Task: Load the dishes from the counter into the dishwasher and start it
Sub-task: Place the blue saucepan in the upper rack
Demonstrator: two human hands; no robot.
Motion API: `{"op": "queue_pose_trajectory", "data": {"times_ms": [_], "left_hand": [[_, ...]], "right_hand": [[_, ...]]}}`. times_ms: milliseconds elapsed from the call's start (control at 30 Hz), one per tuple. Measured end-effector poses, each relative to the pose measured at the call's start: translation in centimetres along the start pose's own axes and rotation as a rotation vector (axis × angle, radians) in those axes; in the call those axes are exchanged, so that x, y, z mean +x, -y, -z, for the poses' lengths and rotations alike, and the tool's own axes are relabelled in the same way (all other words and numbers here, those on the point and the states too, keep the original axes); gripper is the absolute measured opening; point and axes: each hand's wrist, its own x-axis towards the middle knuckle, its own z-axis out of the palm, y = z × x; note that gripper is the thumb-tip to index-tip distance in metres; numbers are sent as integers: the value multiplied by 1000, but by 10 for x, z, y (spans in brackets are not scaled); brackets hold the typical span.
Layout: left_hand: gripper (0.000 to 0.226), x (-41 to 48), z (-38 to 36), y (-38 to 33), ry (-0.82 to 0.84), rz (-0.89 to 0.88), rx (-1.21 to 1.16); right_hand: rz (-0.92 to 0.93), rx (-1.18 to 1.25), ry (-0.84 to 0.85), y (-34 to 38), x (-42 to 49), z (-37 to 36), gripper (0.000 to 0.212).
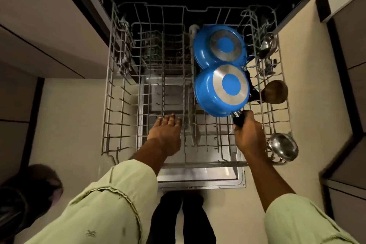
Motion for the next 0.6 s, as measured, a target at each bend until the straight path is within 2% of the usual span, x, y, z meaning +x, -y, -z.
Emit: {"op": "queue_pose_trajectory", "data": {"times_ms": [100,400,600], "left_hand": [[70,10,-5,-1,23,18,-7],[75,23,-11,-4,54,33,42],[75,27,-14,-5,115,46,165]], "right_hand": [[-8,-33,-44,-2,3,-10,31],[-205,-47,-118,-4,3,-40,35],[-187,-84,-176,-11,-2,-52,39]]}}
